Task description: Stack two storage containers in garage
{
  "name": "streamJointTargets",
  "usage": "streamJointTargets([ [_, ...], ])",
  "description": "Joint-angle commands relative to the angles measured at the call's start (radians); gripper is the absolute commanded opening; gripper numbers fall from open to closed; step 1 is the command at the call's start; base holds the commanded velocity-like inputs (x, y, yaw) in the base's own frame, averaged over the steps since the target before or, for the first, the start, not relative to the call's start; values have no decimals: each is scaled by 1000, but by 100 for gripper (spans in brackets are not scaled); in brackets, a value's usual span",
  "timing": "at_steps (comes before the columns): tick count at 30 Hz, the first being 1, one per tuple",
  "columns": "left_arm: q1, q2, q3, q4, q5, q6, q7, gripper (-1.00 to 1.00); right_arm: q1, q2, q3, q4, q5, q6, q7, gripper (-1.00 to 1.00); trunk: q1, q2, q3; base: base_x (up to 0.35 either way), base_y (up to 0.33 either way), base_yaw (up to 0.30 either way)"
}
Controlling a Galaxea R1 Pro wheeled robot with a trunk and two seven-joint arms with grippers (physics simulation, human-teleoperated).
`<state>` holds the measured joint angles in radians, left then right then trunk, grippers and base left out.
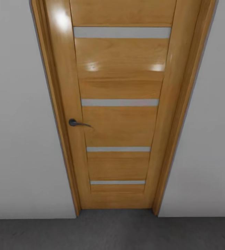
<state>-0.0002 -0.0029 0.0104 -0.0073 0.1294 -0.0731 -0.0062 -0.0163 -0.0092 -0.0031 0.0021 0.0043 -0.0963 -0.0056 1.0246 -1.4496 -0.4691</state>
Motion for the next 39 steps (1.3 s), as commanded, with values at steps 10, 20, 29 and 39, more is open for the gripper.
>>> streamJointTargets([
  [10,0,0,0,0,9,-2,0,100,0,0,-1,1,1,-3,-1,100,0,0,-1,239,-4,0],
  [20,0,0,0,0,9,-2,0,100,0,0,-1,1,0,-6,-1,100,0,0,-1,90,-24,0],
  [29,0,-2,0,0,9,-2,1,100,-1,0,0,1,3,-15,-2,100,0,0,-1,3,-1,0],
  [39,0,-3,1,0,9,-2,6,100,-1,0,0,1,3,-15,-2,100,0,0,-1,3,-2,0],
])
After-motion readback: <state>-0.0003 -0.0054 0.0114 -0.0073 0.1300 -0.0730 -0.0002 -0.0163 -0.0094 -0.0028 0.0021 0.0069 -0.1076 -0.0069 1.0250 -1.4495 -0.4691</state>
